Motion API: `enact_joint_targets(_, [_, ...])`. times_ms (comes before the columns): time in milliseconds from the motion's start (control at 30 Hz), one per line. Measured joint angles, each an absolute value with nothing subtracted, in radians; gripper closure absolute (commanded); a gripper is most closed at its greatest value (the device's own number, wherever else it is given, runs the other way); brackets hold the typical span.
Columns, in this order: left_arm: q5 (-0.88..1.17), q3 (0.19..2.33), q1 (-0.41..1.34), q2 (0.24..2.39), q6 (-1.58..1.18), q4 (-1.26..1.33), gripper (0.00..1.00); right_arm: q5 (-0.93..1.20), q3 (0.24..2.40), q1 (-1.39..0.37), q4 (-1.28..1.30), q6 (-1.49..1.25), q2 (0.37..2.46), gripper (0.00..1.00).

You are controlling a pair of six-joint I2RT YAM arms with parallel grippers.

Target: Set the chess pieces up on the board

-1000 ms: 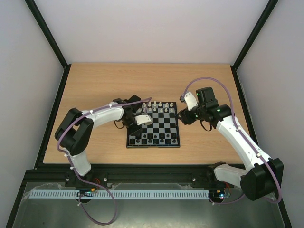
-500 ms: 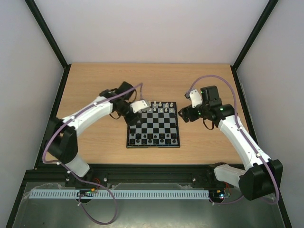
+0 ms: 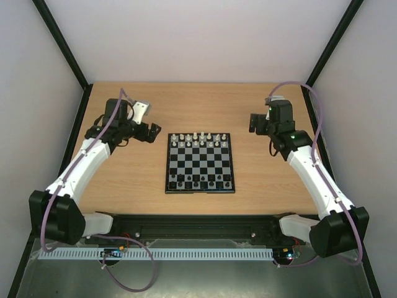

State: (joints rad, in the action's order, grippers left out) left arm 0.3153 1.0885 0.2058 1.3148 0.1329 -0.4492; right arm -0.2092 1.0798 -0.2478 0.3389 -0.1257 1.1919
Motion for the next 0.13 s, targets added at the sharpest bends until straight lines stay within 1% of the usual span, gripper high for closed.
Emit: enact_joint_targets(133, [0.293,1.031,0.171,1.269,0.057,-0.382,0.01,-0.313,1.085,-0.246,0.303,-0.173,1.185,0.01])
